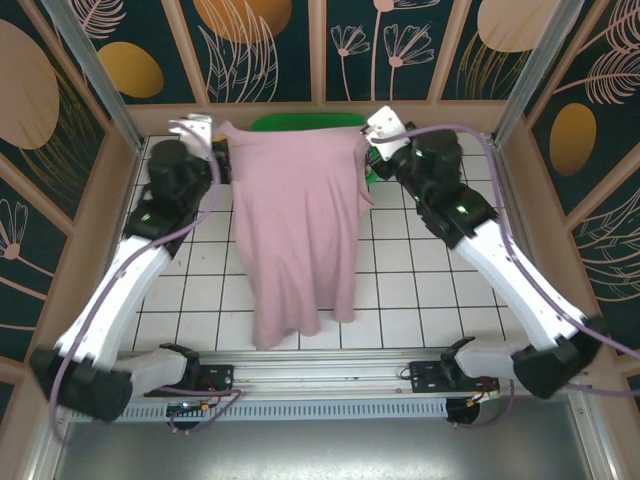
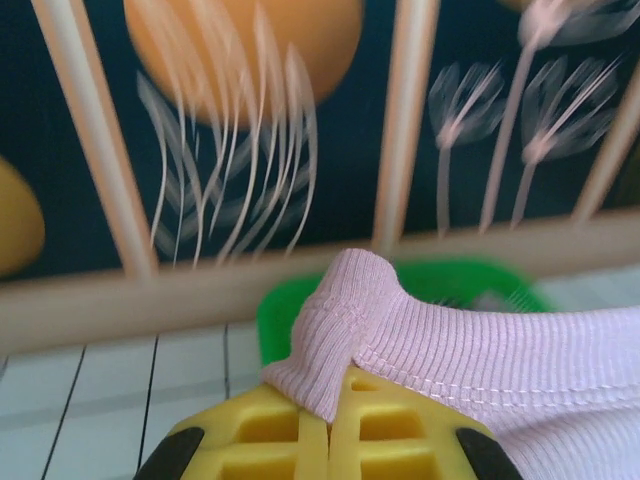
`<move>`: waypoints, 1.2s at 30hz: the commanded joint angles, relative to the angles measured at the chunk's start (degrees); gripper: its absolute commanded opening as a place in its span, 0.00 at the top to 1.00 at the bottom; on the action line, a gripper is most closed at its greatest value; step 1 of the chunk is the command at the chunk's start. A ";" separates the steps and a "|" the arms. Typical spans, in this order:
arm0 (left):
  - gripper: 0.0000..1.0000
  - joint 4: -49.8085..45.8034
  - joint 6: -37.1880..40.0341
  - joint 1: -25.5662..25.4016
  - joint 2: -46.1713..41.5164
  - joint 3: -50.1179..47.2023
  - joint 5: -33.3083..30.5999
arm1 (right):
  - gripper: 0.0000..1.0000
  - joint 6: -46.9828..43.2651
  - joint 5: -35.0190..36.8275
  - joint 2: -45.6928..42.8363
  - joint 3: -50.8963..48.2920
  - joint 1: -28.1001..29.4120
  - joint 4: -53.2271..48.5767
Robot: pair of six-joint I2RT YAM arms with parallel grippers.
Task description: Fold and stack the tank tops
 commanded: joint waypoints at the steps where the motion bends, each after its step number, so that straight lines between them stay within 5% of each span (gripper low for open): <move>1: 1.00 3.85 -1.09 1.60 7.93 -1.36 -4.38 | 0.92 4.14 -7.00 7.02 0.04 -1.47 -2.54; 5: 0.97 4.24 -1.53 1.67 16.84 -2.32 -0.41 | 0.90 6.65 -8.18 13.50 -6.57 -4.96 1.34; 10: 0.85 -0.21 -0.34 1.70 24.08 1.23 -7.01 | 0.83 10.33 -8.74 17.58 -8.33 -5.54 2.60; 13: 0.61 -9.24 -3.08 1.74 25.67 6.01 -9.08 | 0.69 14.51 -12.85 17.89 -7.31 -7.26 -2.11; 17: 0.54 -22.00 -10.07 1.70 23.70 6.59 -9.09 | 0.40 22.33 -18.19 16.89 -5.97 -9.35 -14.78; 21: 0.49 -26.81 -20.03 1.07 14.37 -1.71 1.76 | 0.28 31.34 -23.95 8.23 -13.15 -9.48 -18.59; 29: 0.51 -37.35 -34.62 -10.76 0.61 -16.59 6.79 | 0.22 51.04 -26.38 -6.47 -34.30 -4.36 -19.87; 36: 0.52 -32.59 -46.38 -25.91 3.72 -22.42 7.98 | 0.20 61.57 -22.68 -9.31 -44.57 3.31 -15.09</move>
